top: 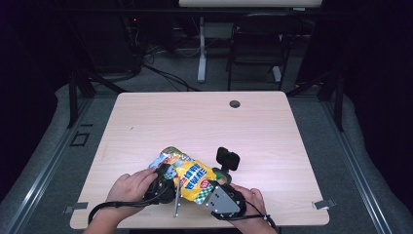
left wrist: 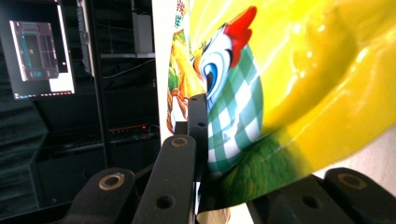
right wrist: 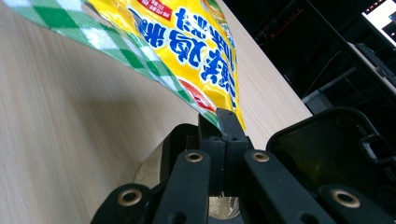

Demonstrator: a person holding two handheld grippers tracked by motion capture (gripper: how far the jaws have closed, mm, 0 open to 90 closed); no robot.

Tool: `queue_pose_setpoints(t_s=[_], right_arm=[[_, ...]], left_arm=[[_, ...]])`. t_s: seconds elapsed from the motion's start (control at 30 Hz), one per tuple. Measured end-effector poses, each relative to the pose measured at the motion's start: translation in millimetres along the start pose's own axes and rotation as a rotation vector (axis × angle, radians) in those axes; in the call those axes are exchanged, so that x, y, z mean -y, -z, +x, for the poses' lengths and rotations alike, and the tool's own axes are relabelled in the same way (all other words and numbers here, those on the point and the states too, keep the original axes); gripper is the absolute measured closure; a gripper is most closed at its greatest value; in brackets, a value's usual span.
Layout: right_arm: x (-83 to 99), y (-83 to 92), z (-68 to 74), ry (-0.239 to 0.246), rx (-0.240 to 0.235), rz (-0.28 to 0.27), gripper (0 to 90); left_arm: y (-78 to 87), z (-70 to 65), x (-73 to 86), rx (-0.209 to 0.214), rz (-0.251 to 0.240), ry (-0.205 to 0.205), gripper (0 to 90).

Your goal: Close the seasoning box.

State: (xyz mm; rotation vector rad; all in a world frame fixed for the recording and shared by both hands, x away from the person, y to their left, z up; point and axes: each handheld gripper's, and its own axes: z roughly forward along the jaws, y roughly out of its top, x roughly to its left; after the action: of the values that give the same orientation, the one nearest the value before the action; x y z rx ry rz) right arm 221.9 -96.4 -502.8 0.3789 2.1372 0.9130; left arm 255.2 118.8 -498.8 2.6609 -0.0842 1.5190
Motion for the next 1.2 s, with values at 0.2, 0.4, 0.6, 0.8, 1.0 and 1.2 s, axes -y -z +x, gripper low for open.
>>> queue_pose_setpoints(t_s=[0.2,0.4,0.6,0.8,1.0,1.2], right_arm=[[-1.3,0.8,-1.2,0.005,0.005,0.006,90.0],[-3.0,2.3,-3.7,0.014,0.011,0.011,90.0],[-5.6,2.7,-4.7,0.026,0.009,0.013,90.0],[-8.4,2.2,-5.4,0.039,0.008,0.018,90.0],[-10.9,1.2,-7.0,0.054,0.01,0.024,90.0],[-16.2,0.3,-9.6,0.058,0.02,0.014,90.0]], left_arm=[[-2.1,-2.2,0.5,0.005,-0.013,0.025,85.1],[-3.8,-4.5,1.4,0.032,-0.019,0.058,85.1],[-5.0,-5.5,4.5,0.049,-0.04,0.096,85.0],[-7.5,-9.6,6.9,0.082,-0.058,0.134,84.5],[-9.8,-12.3,9.3,0.114,-0.069,0.168,83.6],[-11.6,-12.1,12.3,0.149,-0.087,0.218,82.6]])
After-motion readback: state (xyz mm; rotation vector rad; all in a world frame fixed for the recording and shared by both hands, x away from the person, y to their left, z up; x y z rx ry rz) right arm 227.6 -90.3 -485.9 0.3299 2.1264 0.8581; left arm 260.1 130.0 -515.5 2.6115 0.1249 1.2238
